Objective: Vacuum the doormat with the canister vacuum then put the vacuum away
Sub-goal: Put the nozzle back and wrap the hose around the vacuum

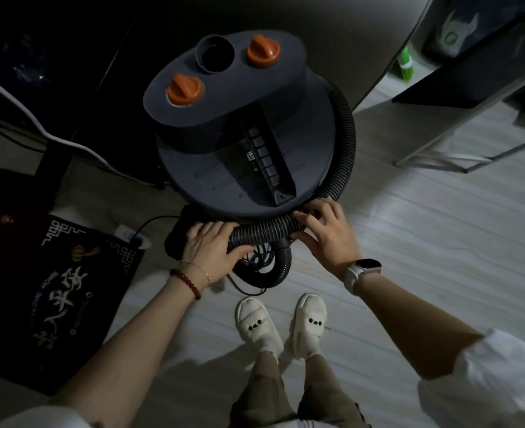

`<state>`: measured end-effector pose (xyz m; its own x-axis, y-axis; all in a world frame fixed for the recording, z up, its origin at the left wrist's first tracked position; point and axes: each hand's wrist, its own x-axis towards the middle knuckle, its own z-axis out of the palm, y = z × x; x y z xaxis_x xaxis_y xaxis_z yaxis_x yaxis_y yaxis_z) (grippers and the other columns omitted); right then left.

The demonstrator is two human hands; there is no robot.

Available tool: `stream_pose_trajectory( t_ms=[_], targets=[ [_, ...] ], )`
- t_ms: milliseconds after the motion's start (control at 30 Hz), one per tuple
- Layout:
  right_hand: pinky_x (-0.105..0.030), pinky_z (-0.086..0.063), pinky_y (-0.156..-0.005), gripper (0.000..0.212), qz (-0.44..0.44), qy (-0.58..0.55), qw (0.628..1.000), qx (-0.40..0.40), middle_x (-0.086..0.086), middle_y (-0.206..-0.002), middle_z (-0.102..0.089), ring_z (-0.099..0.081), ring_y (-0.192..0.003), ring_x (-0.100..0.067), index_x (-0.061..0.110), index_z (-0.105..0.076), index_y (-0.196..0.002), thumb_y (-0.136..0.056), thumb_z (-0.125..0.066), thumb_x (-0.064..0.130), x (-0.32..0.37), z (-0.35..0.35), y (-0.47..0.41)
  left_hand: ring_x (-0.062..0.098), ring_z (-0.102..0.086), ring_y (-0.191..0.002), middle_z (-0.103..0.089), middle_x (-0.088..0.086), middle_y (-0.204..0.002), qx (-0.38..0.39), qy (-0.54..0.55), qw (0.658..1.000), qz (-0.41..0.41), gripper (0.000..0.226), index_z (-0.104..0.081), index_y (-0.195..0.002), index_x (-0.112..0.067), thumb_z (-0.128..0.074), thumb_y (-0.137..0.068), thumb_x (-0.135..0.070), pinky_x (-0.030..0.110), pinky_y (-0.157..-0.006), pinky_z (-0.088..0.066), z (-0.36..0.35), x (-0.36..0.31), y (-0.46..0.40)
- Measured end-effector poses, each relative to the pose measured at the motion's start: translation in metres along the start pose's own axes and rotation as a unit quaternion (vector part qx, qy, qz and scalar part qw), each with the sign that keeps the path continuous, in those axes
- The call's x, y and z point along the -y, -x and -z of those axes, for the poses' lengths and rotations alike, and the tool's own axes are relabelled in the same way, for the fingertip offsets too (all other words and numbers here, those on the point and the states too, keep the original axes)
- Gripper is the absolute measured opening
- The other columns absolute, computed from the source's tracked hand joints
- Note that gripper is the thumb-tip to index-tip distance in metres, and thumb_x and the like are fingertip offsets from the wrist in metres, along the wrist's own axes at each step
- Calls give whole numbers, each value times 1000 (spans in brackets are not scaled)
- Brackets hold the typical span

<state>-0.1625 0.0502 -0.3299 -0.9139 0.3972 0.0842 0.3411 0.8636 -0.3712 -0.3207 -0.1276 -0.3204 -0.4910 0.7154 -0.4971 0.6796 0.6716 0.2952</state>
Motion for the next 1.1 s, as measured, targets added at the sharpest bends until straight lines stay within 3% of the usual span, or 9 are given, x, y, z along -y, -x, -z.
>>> stream_pose_trajectory(
  t_ms=[167,333,567,700,767,833,900,1000,1100],
  targets=[
    [-51,-45,-90,34,-31,-19,999,-3,-20,-104,-62,-38,-109,-30,9,-64,-106,-83,-55,33,-1,-17,2,31,-62,-102,-69,10,-105,-114,65,990,58,69,-65,-108,-8,-37,-74,-62,56,-102,-33,-32,-7,6],
    [-49,-29,-103,31,-30,-36,999,-17,-21,-104,-62,-38,-112,-32,10,-63,-105,-84,-55,32,-5,-30,1,29,-48,-123,-56,7,-130,-101,117,977,144,58,-55,-127,-13,-57,-83,-51,50,-111,-21,-52,-16,0],
    [-52,-14,-109,36,-49,-2,997,55,-21,-121,-57,-41,-125,-38,10,-60,-115,-87,-48,29,9,-23,2,30,-38,-130,-41,8,-142,-107,126,972,166,62,-39,-139,-15,-51,-88,-49,43,-109,-24,-47,-24,11],
    [-47,-1,-114,48,-126,1,985,117,-13,-149,-32,-16,-143,-32,14,-40,-139,-93,-48,26,41,-6,6,32,-44,-124,-45,14,-137,-163,220,947,168,64,-42,-137,-10,-49,-85,-46,47,-103,-37,-24,-25,51],
    [-51,-7,-114,53,-129,2,982,135,-13,-150,-30,-19,-142,-34,14,-35,-141,-92,-49,24,70,0,15,30,-46,-123,-48,14,-134,-198,264,924,192,63,-44,-136,-9,-46,-83,-44,44,-102,-40,-13,-18,81],
    [-57,-25,-108,53,-105,-30,982,153,-18,-140,-44,-37,-132,-40,9,-44,-135,-85,-51,22,108,0,23,29,-47,-124,-50,15,-133,-220,296,901,229,59,-45,-135,-8,-49,-86,-40,38,-101,-39,-8,0,111],
    [-54,-35,-104,52,-78,-81,979,171,-20,-130,-54,-47,-123,-41,5,-50,-130,-81,-50,23,148,-4,26,30,-47,-124,-50,16,-132,-219,313,887,259,58,-46,-134,-6,-48,-85,-38,34,-100,-38,-5,28,138],
    [-42,-30,-111,49,-35,-120,967,224,-15,-136,-47,-38,-131,-33,9,-42,-136,-89,-46,24,213,-18,12,31,-46,-125,-49,17,-134,-215,323,873,297,54,-47,-133,-6,-50,-88,-34,35,-101,-38,1,87,167],
    [-36,-35,-104,49,-3,-134,961,244,-12,-134,-48,-41,-126,-30,10,-42,-136,-91,-42,29,270,-52,-16,33,-50,-121,-53,19,-129,-227,321,868,304,53,-52,-128,-3,-48,-85,-34,38,-98,-41,11,161,183]
  ],
)
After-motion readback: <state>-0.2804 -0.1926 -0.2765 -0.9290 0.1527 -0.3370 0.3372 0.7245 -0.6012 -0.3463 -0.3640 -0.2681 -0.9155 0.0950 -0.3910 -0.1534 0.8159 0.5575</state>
